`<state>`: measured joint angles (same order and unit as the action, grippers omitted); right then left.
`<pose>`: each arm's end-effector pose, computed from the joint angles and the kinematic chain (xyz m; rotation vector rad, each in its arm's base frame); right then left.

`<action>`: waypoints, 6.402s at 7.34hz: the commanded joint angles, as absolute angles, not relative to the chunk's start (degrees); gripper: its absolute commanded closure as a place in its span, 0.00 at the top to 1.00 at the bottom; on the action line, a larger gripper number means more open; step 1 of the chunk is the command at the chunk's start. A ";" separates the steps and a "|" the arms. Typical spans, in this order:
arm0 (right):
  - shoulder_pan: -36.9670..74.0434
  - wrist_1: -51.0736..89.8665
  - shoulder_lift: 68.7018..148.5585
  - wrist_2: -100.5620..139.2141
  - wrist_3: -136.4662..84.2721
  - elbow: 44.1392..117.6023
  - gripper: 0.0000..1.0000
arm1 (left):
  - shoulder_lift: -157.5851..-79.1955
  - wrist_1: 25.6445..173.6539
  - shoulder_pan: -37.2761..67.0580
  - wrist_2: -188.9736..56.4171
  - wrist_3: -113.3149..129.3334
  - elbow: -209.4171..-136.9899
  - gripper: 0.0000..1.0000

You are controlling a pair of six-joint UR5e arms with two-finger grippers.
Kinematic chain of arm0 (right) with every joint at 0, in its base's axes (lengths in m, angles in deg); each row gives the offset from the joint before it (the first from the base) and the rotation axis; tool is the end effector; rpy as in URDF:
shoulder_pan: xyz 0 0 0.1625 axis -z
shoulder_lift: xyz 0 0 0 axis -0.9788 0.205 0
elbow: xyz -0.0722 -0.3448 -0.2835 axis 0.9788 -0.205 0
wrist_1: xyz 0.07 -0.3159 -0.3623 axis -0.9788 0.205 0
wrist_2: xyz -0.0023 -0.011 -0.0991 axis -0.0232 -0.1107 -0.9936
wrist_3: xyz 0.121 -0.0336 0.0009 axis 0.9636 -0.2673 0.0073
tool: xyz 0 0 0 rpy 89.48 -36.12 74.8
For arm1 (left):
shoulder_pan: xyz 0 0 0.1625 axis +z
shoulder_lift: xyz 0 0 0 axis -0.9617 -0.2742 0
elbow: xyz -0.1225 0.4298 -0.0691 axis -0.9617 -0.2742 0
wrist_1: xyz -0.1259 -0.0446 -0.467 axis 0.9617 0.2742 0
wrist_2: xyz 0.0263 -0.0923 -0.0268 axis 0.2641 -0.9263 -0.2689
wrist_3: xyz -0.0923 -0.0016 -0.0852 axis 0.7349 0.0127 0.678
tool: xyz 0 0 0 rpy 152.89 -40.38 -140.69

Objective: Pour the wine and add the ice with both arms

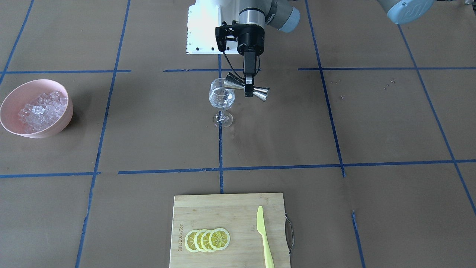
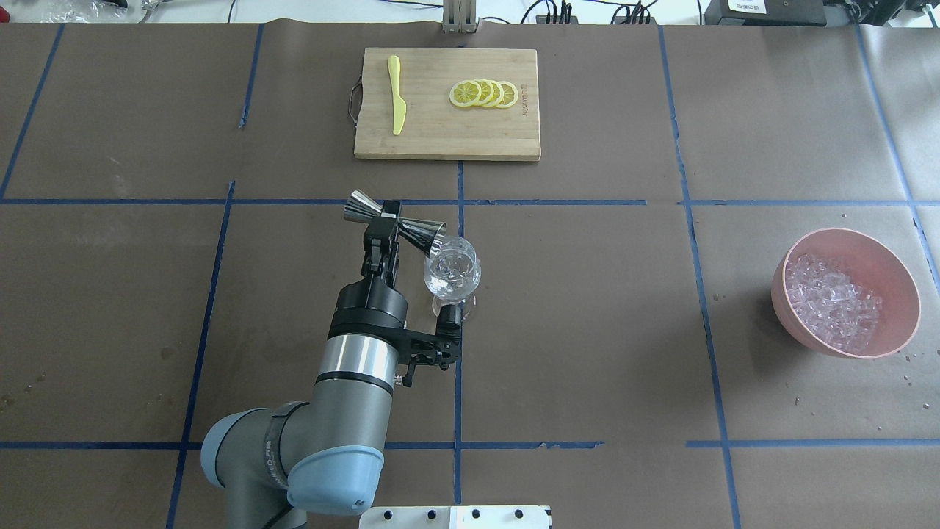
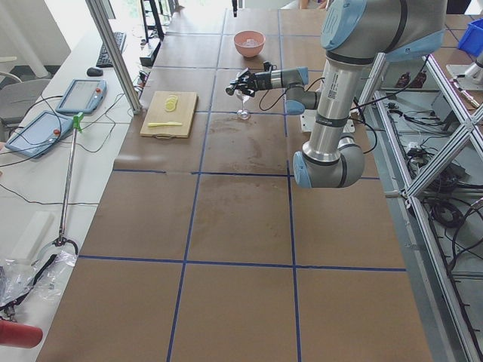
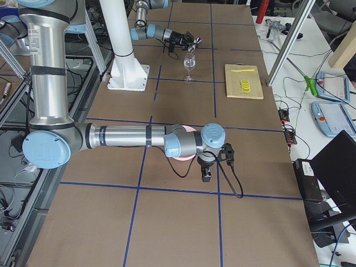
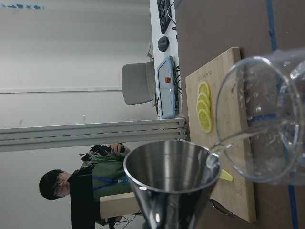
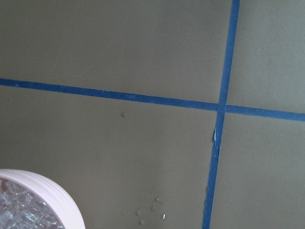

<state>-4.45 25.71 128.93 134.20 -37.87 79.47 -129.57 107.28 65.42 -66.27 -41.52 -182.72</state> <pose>-0.0344 -0.5774 0.6720 0.0481 -0.8445 -0.1043 0.6074 -0.3456 0.1584 1.4597 -0.4803 0.8548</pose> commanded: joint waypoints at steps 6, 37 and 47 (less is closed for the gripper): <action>-4.45 25.62 128.91 134.12 -38.20 79.98 1.00 | -116.58 137.75 64.16 -66.28 -34.24 -183.57 0.00; -4.54 25.53 129.00 133.94 -37.94 83.06 1.00 | -83.94 172.34 67.93 -75.68 37.49 -169.95 0.00; -4.54 25.53 129.53 133.94 -37.76 83.94 1.00 | -86.23 172.42 71.27 -75.07 43.64 -167.31 0.00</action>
<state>-4.53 25.53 129.50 133.94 -37.83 83.91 -86.17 172.43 70.62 -75.07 43.51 -167.41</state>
